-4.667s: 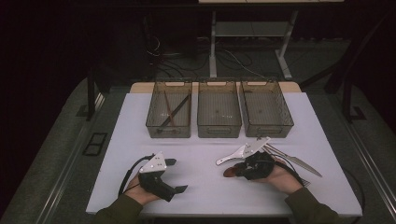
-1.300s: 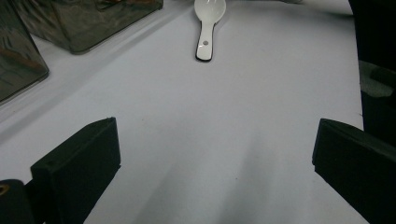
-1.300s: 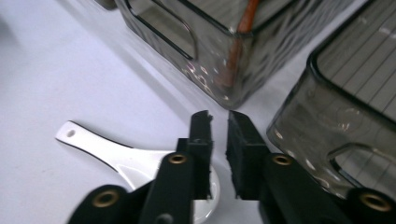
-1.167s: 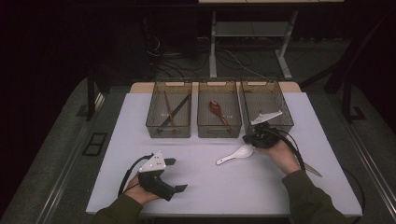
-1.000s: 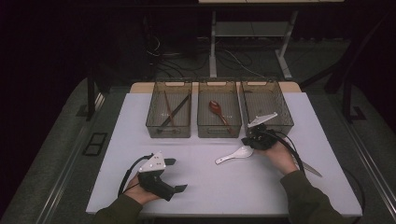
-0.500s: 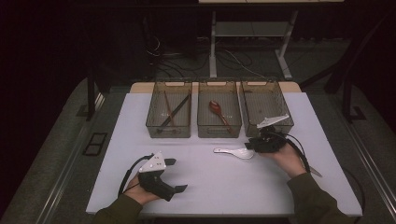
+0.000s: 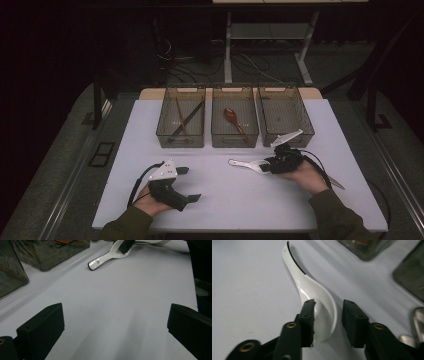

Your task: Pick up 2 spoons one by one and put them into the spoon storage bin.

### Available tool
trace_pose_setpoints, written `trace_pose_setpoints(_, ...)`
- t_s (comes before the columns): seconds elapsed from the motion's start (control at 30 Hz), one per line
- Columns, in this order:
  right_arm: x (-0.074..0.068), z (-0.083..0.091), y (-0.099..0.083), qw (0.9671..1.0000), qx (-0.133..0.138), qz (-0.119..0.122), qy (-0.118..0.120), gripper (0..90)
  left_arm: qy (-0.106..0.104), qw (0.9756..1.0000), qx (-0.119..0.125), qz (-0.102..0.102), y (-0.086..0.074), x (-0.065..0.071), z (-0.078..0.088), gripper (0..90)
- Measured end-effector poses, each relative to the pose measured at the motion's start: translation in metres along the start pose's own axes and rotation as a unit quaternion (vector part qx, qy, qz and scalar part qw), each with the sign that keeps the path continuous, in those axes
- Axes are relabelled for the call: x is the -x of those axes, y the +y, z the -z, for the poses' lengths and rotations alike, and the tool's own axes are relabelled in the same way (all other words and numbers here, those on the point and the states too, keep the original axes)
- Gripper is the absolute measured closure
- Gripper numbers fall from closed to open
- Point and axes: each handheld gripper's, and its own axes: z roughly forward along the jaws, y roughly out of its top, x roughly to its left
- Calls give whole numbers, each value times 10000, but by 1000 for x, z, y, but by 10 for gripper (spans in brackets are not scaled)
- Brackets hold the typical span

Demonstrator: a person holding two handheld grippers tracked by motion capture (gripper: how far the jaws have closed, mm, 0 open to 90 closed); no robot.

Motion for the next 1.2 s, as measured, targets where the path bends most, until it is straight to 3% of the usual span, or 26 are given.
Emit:
trace_pose_setpoints(0.1,-2,0,0,10000,-16,91,32,740,-17,10000,1,-22,0,-1,-2,7)
trace_pose_setpoints(0.2,-1,3,0,9999,52,23,118,816,-25,10000,-5,-43,0,-3,-2,7)
trace_pose_setpoints(0.5,-7,8,2,9998,106,170,14,830,45,10000,15,-42,0,-3,3,7)
trace_pose_setpoints(0.77,-10,26,16,9983,572,105,-68,829,66,10000,-13,-46,0,-2,2,6)
trace_pose_setpoints(1.07,-6,43,46,9930,1159,-104,-208,829,48,10000,-38,-48,0,-2,1,7)
trace_pose_setpoints(1.2,-2,47,62,9909,1302,-141,-322,829,41,10000,-27,-71,0,-2,2,7)
